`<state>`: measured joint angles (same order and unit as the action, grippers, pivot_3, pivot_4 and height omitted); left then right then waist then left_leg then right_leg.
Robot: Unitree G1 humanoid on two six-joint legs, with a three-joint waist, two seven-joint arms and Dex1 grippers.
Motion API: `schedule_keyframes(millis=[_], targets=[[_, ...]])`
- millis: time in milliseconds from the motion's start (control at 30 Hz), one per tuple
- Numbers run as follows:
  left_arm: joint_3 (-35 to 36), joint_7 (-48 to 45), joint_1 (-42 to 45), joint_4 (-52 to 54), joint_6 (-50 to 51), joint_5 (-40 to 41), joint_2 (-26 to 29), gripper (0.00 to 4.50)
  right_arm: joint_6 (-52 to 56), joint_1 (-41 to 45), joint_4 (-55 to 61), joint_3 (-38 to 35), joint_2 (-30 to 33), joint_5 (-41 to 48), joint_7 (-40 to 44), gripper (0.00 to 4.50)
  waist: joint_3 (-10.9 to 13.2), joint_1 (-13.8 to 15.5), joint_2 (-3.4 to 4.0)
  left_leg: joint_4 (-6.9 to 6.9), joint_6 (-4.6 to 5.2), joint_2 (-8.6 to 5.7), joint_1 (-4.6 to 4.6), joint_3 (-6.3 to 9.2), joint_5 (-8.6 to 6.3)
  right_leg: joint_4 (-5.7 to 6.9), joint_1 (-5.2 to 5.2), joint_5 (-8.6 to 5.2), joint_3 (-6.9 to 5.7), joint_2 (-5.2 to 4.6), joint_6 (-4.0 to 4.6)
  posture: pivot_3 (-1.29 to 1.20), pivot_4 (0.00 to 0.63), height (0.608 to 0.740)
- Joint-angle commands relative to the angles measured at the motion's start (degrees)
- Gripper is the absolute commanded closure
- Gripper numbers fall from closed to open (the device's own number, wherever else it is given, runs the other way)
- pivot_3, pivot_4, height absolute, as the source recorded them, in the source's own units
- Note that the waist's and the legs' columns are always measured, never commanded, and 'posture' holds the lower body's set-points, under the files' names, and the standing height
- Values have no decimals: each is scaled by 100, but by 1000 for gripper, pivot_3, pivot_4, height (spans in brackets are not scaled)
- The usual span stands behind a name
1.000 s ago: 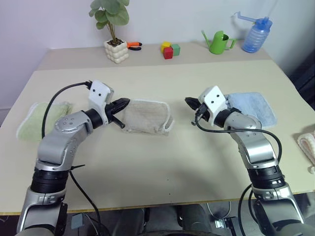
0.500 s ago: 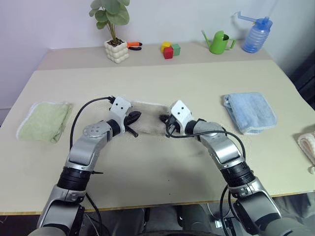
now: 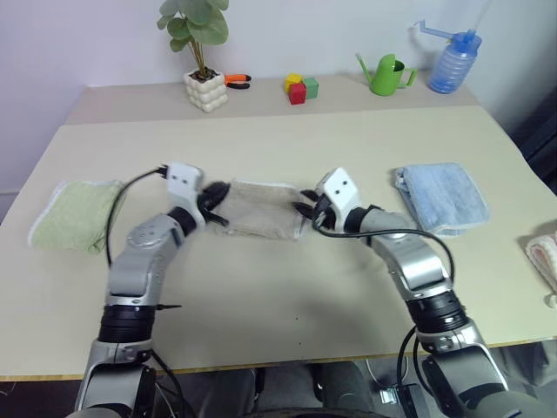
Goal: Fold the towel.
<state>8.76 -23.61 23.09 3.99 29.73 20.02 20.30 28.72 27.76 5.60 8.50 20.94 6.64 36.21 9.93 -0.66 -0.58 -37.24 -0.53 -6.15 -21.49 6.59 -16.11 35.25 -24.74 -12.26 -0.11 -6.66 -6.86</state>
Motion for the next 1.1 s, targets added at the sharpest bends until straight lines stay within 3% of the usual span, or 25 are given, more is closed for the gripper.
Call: schedule_keyframes(millis=[33, 100, 133, 167, 367, 533, 600, 733, 867, 1100], targets=[[450, 166, 23, 198, 513, 314, 174, 2184, 107, -152, 618, -165, 183, 368, 301, 1318, 0, 0, 0, 1, 0, 0, 0, 0, 0, 0, 0, 0, 0, 0, 0, 0, 150, 732], [568, 175, -4, 213, 819, 500, 209, 1109, 128, -207, 797, -176, 260, 492, 422, 289, 0, -2, 0, 0, 1, 0, 0, 0, -1, 0, 1, 0, 0, 0, 0, 0, 150, 732], [623, 149, -37, 266, 1016, 652, 207, 578, 137, -228, 891, -176, 281, 561, 470, 0, 0, -1, 0, 0, 2, 0, -1, 0, -1, -1, 1, 0, 0, 0, -1, 0, 150, 732], [659, 135, -57, 308, 1157, 754, 207, 35, 146, -241, 949, -177, 294, 609, 495, 0, 0, -1, 0, -1, 3, -1, -1, 0, -1, 0, 1, 0, 0, 0, -1, 0, 150, 732], [852, 455, -166, 335, 1985, 1152, 53, 35, -41, -404, 1260, 51, 484, 559, 703, 0, 0, 8, 0, -2, 2, -1, 0, 0, -1, -1, 2, 0, 0, -1, -1, 0, 150, 732], [835, 445, -166, 328, 1982, 1247, -18, 35, 12, -484, 1240, 110, 537, 469, 580, 0, 0, 8, -1, -4, 1, -1, 0, 0, -1, 1, 3, 0, 0, -1, -1, 0, 150, 732], [757, 348, -200, 376, 1686, 1149, 18, 35, 487, -491, 1191, -144, 255, 819, 337, 0, 0, 5, -2, -2, 0, 0, 0, 0, 0, 1, 2, 0, 0, -1, 0, 0, 150, 732], [234, -233, -592, 630, 89, 319, 410, 35, 2255, -242, 841, -929, -675, 1523, -678, 0, 0, -4, -1, 2, -3, 2, 0, -1, 1, 1, -1, 1, 3, -1, 3, 0, 150, 732], [357, -465, -803, 700, -422, 401, 446, 35, 3133, 99, 649, -1645, -1459, 1894, -1572, 0, 0, 13, 2, 3, -1, 0, -2, -1, 0, -1, -3, 1, 4, -5, 4, 0, 150, 732], [415, -852, -1040, 1035, -613, 642, 555, 35, 3403, 137, 250, -1406, -1613, 1854, -1792, 0, 0, -5, 2, 4, 10, -2, -4, -1, -6, 0, -6, 1, 2, -5, 3, 0, 150, 732]])
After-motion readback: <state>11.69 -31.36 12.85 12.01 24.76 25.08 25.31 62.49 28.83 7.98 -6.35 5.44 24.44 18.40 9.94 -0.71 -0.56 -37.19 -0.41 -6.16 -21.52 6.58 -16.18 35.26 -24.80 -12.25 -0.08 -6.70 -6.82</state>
